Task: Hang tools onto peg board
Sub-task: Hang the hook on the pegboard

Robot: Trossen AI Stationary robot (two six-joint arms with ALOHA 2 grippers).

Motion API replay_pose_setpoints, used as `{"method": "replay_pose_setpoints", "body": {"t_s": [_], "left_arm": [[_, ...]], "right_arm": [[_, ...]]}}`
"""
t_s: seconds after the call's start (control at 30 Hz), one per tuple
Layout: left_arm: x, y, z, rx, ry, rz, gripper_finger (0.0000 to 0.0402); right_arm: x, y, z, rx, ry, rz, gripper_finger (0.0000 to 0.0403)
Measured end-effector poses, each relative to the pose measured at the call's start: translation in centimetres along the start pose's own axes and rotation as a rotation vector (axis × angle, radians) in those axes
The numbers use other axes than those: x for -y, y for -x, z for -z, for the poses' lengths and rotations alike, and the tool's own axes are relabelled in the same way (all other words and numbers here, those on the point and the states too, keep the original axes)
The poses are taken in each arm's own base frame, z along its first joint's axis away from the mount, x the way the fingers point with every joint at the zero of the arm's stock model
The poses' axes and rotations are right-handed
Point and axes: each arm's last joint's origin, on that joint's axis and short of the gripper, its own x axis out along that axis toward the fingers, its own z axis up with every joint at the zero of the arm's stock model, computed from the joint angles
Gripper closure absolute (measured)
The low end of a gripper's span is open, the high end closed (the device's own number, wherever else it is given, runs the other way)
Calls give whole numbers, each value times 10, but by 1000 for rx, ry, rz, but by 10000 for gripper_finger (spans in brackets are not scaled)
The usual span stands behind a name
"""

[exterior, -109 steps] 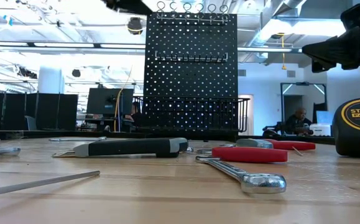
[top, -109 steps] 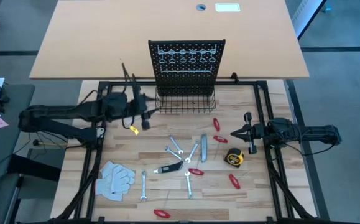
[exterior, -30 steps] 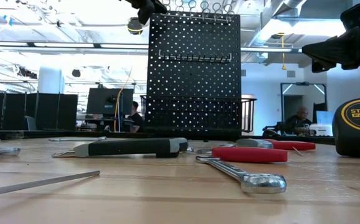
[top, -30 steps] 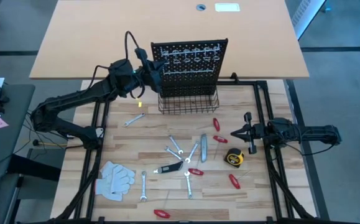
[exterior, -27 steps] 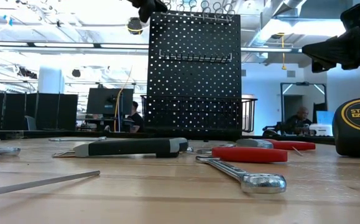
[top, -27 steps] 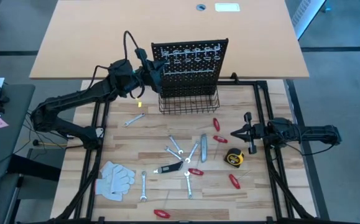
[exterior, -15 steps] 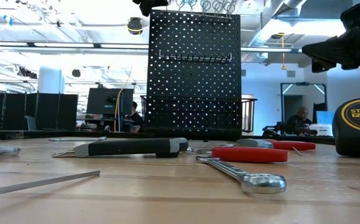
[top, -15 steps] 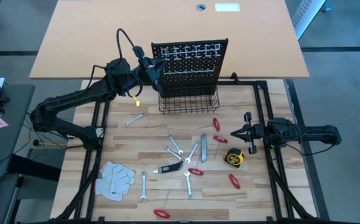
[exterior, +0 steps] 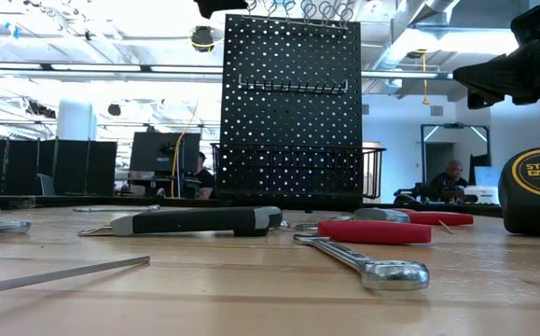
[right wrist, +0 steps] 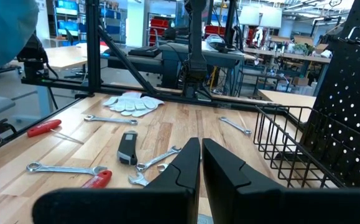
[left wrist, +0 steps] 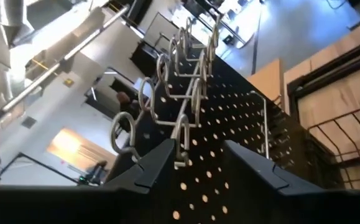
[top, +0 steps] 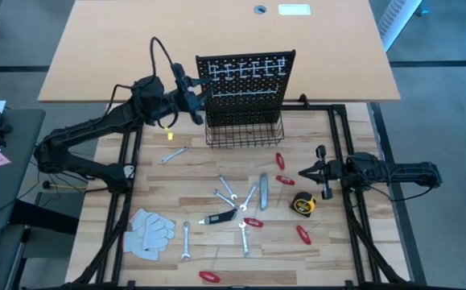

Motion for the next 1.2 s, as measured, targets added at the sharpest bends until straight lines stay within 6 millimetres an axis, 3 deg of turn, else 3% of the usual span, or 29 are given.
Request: {"method": "replay_pose_setpoints", "body": {"t_s": [0.97, 1.07, 1.2], "left_arm": [[-2, -8, 5, 29, 34, -15, 267], [8, -3, -5, -40, -50, -25, 267], [36, -1, -21, -101, -135, 42, 276]], "right_arm": [[0, 0, 0, 0, 0, 0, 376], [0, 0, 0, 0, 0, 0, 376], [0, 0, 0, 0, 0, 0, 376]]}}
